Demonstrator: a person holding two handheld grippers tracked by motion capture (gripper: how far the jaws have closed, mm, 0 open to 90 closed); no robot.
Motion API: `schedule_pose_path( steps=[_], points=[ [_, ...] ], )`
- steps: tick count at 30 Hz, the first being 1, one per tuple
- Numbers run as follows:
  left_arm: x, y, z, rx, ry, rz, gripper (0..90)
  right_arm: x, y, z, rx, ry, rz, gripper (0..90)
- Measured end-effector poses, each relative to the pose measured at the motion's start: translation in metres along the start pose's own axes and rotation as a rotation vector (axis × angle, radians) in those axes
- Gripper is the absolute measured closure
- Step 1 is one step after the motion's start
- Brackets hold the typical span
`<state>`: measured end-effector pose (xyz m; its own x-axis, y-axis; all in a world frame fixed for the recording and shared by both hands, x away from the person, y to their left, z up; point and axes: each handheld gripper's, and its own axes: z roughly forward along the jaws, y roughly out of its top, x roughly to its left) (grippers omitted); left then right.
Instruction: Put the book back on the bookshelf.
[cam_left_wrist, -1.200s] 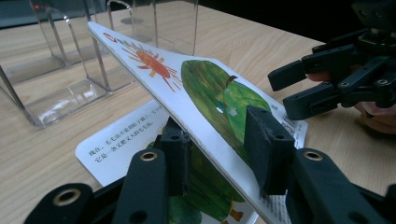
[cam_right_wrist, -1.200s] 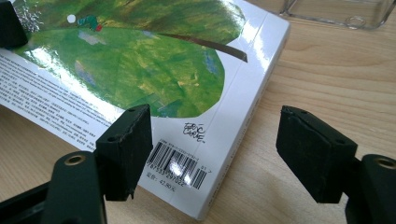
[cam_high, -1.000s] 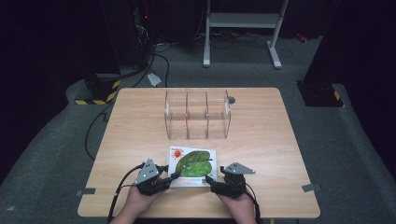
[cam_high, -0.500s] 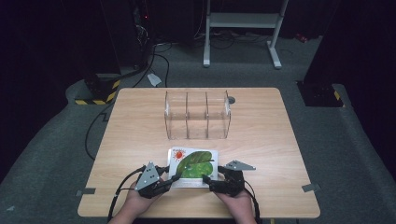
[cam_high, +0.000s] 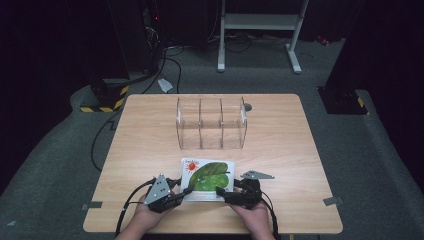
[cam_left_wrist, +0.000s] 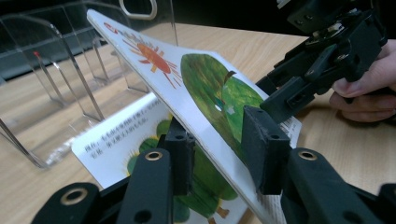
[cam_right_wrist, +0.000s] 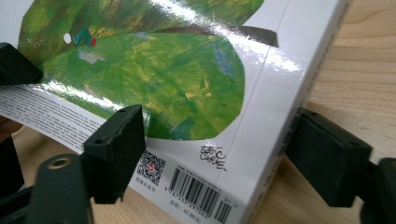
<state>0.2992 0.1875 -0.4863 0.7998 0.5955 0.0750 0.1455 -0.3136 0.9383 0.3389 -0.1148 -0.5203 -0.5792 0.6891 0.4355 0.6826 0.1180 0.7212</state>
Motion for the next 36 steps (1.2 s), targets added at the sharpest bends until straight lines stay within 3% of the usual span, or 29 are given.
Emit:
schedule_pose_path(
  steps=[8, 18, 36],
  points=[
    [0.002, 0.0, 0.0, 0.002, -0.001, -0.039, 66.0, 0.003, -0.001, -0.006, -0.033, -0.039, -0.022, 28.5],
    [0.001, 0.002, -0.001, -0.002, 0.011, -0.045, 68.0, 0.004, 0.0, -0.015, -0.092, -0.068, -0.042, 36.4],
    [0.001, -0.002, 0.001, 0.017, 0.021, -0.055, 71.1, 0.007, 0.002, -0.024, -0.156, -0.111, -0.083, 40.5]
  ],
)
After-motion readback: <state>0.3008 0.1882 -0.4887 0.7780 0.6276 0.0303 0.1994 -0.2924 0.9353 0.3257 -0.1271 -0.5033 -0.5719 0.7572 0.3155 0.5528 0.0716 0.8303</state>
